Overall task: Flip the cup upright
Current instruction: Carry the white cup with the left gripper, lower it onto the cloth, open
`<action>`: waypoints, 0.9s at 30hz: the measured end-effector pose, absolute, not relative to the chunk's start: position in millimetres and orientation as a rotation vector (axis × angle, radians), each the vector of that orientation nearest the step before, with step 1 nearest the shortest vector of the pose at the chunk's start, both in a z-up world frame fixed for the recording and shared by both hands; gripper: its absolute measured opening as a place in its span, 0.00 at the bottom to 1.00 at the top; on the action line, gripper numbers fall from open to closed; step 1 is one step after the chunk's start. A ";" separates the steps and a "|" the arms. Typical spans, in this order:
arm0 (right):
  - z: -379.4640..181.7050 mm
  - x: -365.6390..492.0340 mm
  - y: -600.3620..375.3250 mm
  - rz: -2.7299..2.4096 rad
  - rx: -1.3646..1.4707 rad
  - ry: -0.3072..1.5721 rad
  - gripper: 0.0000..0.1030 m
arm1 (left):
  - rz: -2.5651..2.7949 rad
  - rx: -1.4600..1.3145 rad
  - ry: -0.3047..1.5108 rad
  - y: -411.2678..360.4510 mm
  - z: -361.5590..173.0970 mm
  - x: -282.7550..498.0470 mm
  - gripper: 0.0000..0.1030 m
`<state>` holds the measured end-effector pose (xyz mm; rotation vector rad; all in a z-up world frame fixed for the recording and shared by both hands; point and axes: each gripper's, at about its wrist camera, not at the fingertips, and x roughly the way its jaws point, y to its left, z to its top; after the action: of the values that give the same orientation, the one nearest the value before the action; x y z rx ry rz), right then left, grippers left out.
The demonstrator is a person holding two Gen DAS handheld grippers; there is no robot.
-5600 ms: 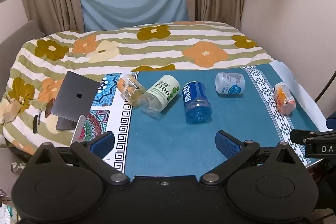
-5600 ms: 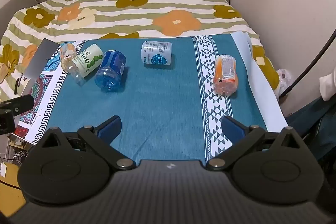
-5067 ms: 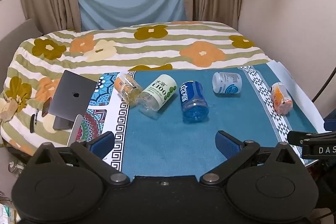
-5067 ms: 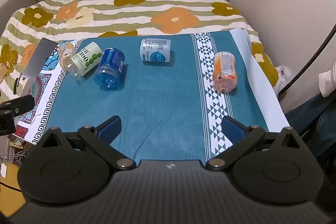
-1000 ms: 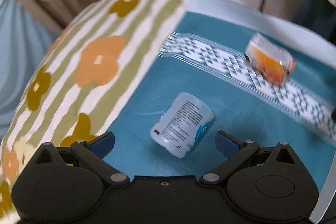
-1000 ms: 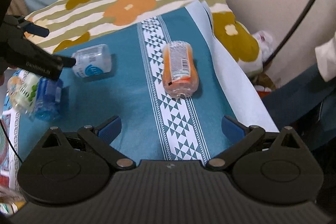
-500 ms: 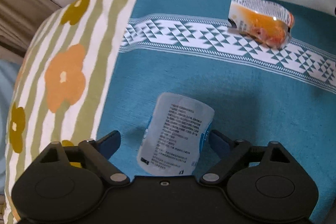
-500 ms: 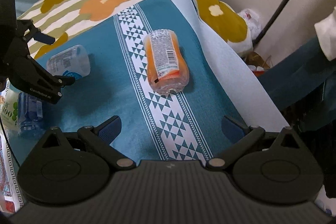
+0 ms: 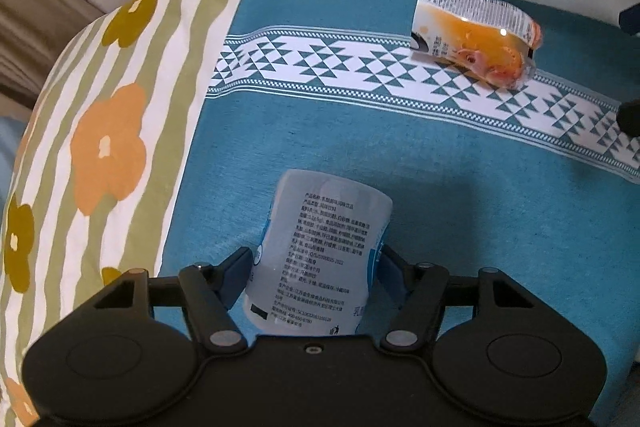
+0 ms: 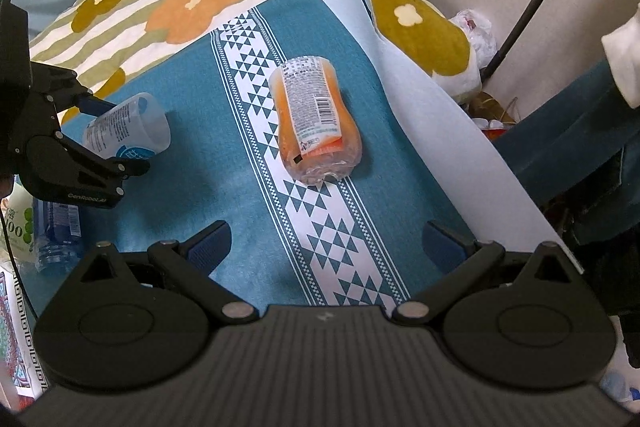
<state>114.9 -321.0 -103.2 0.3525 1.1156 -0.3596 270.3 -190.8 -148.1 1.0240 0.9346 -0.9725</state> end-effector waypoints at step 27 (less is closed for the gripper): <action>-53.2 45.6 -313.9 -0.031 0.199 0.950 1.00 | -0.420 0.433 1.044 -120.4 -58.0 135.4 0.68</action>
<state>45.6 -313.9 -53.2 0.1988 0.9503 -0.0308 135.4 -120.4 -58.0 0.4332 1.0441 -0.4198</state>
